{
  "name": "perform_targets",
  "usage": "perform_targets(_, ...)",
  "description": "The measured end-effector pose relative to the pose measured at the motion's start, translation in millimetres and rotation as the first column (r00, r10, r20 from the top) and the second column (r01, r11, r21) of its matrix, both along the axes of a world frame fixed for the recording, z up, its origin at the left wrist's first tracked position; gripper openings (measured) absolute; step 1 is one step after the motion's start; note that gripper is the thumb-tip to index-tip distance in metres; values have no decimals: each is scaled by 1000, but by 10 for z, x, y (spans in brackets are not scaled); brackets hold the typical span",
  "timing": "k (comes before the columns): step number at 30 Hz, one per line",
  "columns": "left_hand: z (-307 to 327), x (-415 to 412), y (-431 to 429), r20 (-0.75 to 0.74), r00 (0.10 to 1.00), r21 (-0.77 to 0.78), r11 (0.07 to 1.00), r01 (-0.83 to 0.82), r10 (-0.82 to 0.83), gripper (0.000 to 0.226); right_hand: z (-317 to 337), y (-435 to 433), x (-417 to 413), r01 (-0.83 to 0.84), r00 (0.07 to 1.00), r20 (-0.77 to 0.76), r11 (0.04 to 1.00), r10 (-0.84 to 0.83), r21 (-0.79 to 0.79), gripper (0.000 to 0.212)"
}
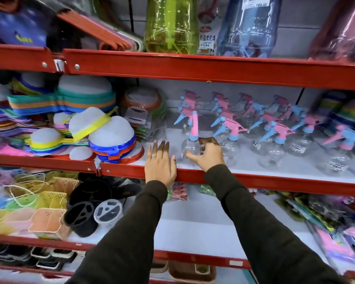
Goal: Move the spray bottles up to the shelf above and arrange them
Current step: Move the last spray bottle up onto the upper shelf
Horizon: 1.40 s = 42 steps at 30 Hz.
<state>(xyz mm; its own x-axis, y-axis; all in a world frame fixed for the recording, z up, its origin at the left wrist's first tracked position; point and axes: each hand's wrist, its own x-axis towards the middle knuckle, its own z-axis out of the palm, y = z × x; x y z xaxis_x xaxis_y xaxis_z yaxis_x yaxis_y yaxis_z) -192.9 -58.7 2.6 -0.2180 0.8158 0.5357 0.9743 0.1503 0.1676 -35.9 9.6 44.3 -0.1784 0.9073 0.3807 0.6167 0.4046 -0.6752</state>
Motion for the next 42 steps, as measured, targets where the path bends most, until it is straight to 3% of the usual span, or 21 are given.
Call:
perform_targets(6,-5,1,7,2,1000,11,1000,-3,3,57,-21,-31,-68,17,999,29,1000,-17,19,75)
perform_targets(13,-24,-8,21,2,1000,-6,1000,-17,17,59,-46,-66,-165,96,995,-37,993,-94,68,72)
perform_targets(26,-16,-18,5,81,996,-23,999,28,-26,62,20,-51,-12,-115,992,-66,987,108,-113,70)
perform_targets(30,56,5,22,279,960,-29,998,50,-40,65,-35,-138,4,-44,975,-220,991,15,-128,62)
perform_targets(35,274,135,104,628,767,-94,966,242,-131,58,-97,-240,-72,-2,952,-300,984,-53,-179,44)
perform_targets(38,292,199,93,702,688,-55,950,308,-182,57,-98,-243,-105,-32,952,-305,978,-33,-206,45)
perform_targets(42,260,189,46,722,662,-11,953,302,-201,56,-82,-182,-93,-66,949,-314,965,-17,-252,50)
